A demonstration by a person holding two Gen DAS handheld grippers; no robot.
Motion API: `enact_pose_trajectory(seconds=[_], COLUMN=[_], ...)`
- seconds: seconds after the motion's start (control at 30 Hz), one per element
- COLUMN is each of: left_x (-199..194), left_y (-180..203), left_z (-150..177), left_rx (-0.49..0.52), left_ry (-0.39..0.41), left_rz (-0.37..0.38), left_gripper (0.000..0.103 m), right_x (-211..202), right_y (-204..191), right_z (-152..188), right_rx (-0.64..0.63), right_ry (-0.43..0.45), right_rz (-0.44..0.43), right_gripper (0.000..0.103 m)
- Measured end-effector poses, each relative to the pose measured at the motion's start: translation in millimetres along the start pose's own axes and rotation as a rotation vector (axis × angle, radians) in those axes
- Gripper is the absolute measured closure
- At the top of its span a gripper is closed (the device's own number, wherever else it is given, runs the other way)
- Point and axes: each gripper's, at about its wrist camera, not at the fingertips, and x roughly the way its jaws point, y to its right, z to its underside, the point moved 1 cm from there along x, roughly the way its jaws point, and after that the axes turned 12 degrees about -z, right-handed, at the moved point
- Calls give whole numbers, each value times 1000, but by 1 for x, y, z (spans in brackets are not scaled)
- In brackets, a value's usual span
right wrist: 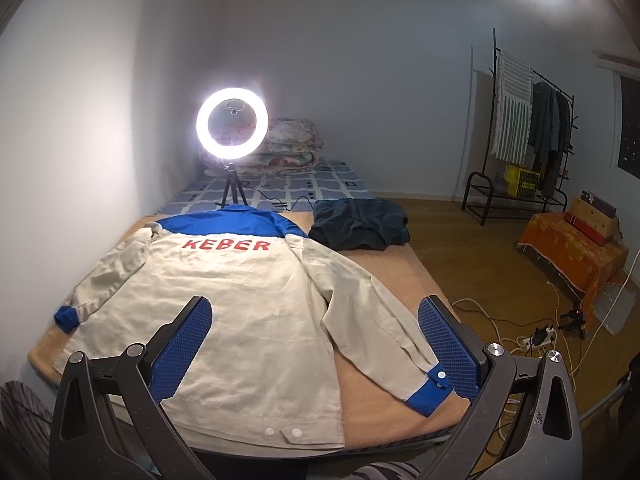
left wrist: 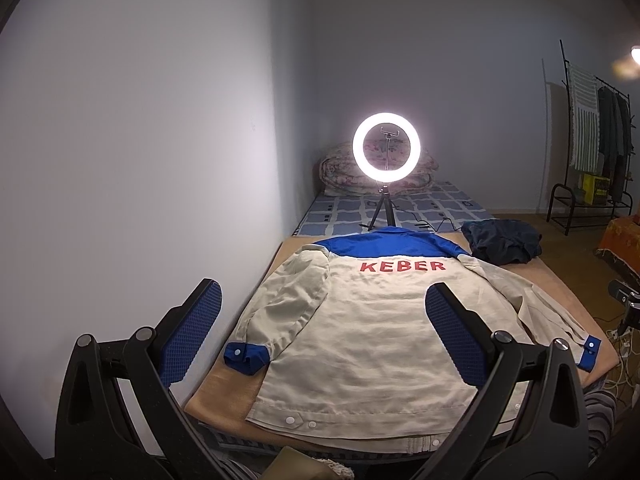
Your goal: Fold large clothes
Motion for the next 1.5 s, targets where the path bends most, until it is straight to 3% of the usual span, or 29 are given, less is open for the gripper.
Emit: enact_pose_trajectory(seconds=[1.17,1.5], left_x=[-1,24], left_y=[-13,-17], left_z=[0,19], left_rx=[11,22], left_ry=[-5,-38], left_rz=[-12,-46], left_gripper=[0,0], right_x=[12,31], right_y=[-7,-18], right_z=[7,6], right_rx=[7,14], right_ry=[-16,-47], right_rz=[-14,-40], right_gripper=[0,0])
